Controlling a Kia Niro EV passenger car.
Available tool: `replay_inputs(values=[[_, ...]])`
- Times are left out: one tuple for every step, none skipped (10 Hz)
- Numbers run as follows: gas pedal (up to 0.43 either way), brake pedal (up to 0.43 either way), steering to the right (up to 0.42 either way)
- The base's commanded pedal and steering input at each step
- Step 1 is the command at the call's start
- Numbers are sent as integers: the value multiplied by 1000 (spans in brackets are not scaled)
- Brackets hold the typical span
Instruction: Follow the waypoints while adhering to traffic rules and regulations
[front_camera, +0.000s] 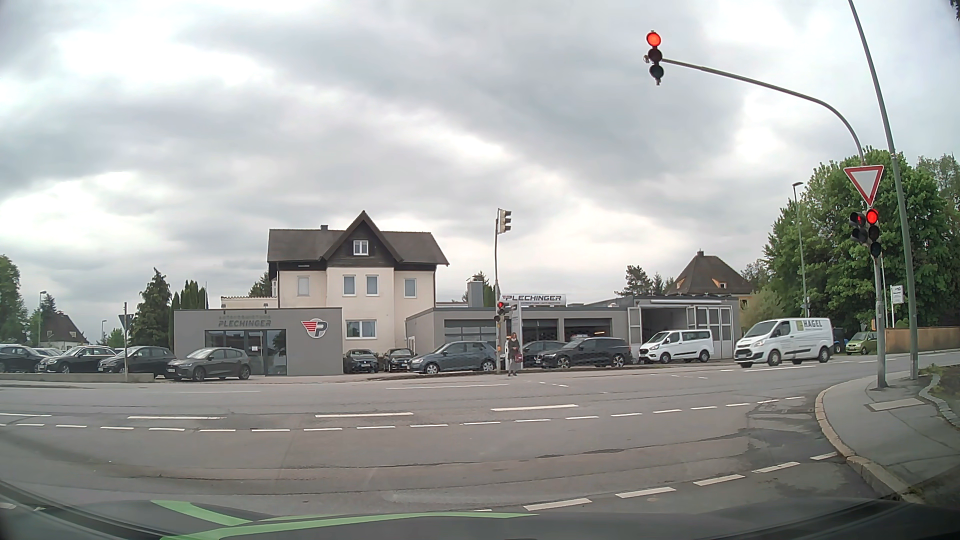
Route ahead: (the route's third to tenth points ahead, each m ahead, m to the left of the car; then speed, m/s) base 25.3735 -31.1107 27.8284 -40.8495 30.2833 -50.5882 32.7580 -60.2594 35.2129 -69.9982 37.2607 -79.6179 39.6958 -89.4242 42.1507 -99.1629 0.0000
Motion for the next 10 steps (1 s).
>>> replay_inputs(values=[[0,287,101],[0,287,101],[0,287,101],[0,287,101],[0,287,101],[0,287,101],[0,287,101],[0,287,101],[0,287,101],[0,287,101]])
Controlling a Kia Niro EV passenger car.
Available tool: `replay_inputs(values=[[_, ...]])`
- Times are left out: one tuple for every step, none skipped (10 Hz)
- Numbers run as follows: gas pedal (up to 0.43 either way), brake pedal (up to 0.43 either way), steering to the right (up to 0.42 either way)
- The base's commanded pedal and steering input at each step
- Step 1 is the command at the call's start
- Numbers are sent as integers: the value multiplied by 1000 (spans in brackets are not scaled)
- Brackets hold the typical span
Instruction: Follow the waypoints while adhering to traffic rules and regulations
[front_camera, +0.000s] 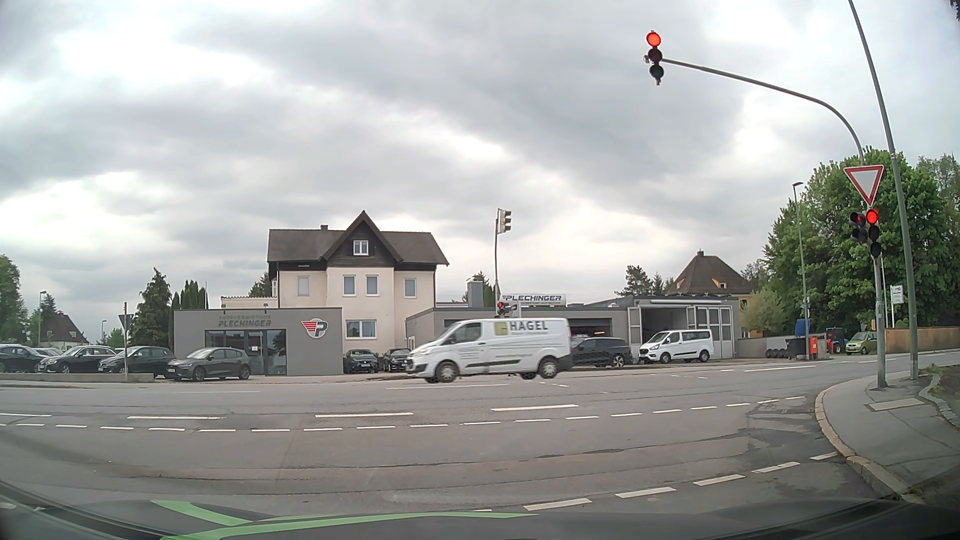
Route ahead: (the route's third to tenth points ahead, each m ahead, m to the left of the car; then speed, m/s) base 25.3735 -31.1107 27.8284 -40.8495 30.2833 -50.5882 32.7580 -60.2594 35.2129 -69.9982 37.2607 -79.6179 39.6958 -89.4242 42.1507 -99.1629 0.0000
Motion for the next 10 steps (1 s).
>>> replay_inputs(values=[[0,287,101],[0,287,101],[0,287,101],[0,287,101],[0,287,101],[0,287,101],[0,287,101],[0,287,101],[0,287,101],[0,287,101]])
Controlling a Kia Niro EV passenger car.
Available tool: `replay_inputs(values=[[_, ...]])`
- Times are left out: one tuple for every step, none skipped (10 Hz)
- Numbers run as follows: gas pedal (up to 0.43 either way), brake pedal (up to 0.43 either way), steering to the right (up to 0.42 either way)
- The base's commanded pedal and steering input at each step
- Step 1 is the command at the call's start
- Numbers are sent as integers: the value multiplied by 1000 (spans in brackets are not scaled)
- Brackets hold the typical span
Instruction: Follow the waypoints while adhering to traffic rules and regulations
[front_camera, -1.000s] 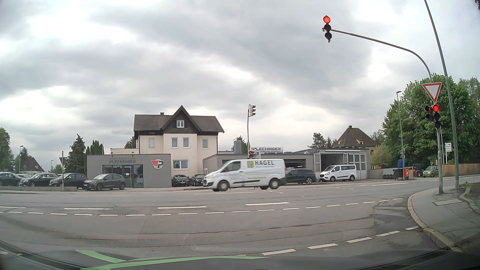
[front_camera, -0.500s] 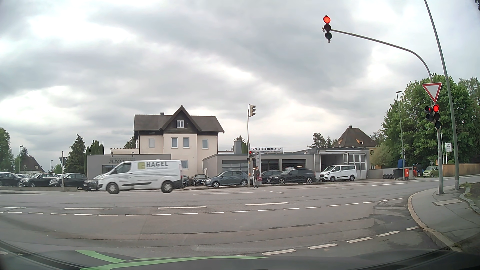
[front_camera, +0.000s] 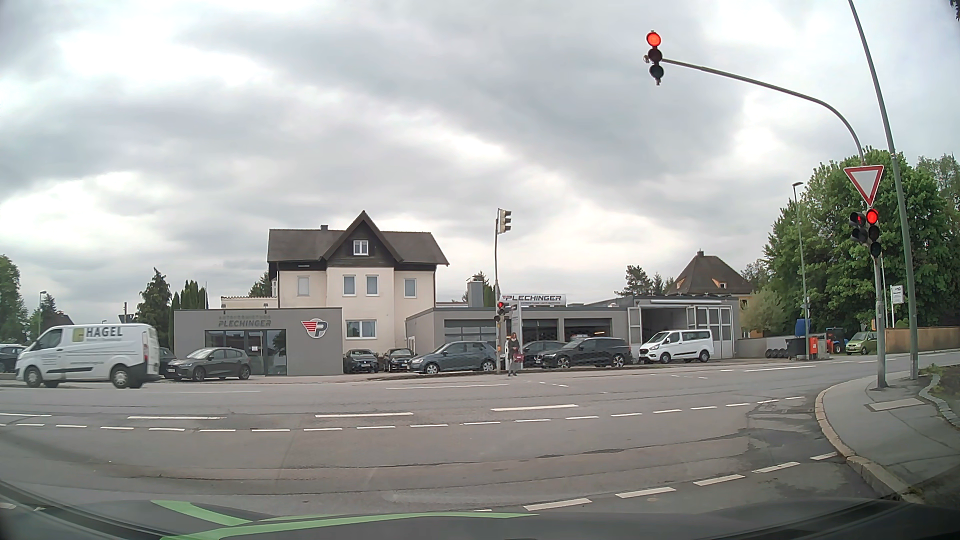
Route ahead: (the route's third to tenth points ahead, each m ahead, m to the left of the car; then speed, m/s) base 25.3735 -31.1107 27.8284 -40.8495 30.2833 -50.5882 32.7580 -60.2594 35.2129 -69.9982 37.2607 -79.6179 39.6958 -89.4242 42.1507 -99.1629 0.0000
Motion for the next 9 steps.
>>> replay_inputs(values=[[0,287,101],[0,287,101],[0,287,101],[0,287,101],[0,287,101],[0,287,101],[0,287,101],[0,287,101],[0,287,101]])
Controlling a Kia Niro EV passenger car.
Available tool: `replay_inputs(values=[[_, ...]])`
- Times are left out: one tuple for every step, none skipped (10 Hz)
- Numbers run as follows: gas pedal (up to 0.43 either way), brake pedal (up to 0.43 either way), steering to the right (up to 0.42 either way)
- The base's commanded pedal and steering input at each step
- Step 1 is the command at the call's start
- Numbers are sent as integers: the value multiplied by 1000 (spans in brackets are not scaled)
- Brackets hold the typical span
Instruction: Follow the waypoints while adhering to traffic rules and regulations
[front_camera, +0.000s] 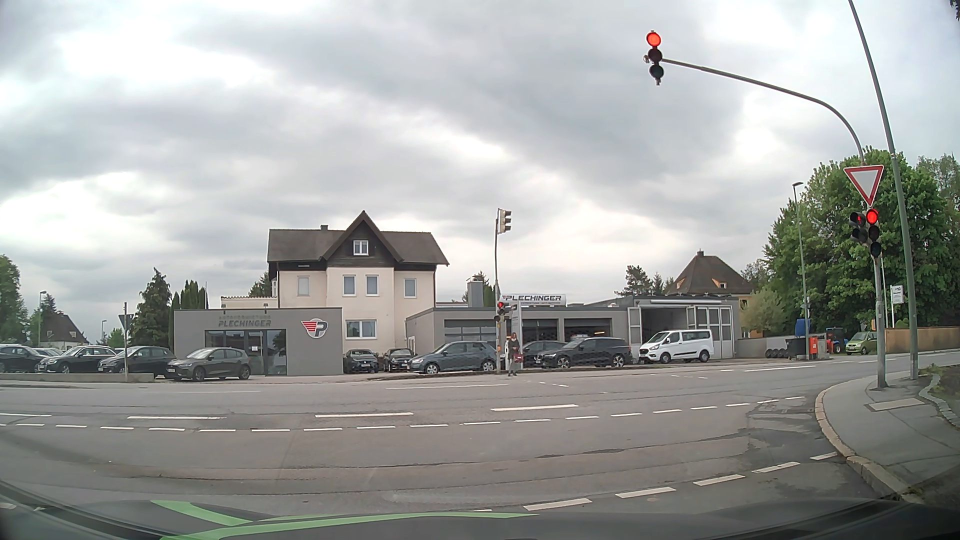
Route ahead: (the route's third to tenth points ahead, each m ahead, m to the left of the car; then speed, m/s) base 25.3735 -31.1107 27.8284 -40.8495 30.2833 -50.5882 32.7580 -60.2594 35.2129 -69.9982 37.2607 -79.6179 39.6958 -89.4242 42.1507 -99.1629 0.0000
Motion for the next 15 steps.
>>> replay_inputs(values=[[0,287,101],[0,287,101],[0,287,101],[0,287,101],[0,287,101],[0,287,101],[0,287,101],[0,287,101],[0,287,101],[0,287,101],[0,287,101],[0,287,101],[0,287,101],[0,287,101],[0,287,101]])
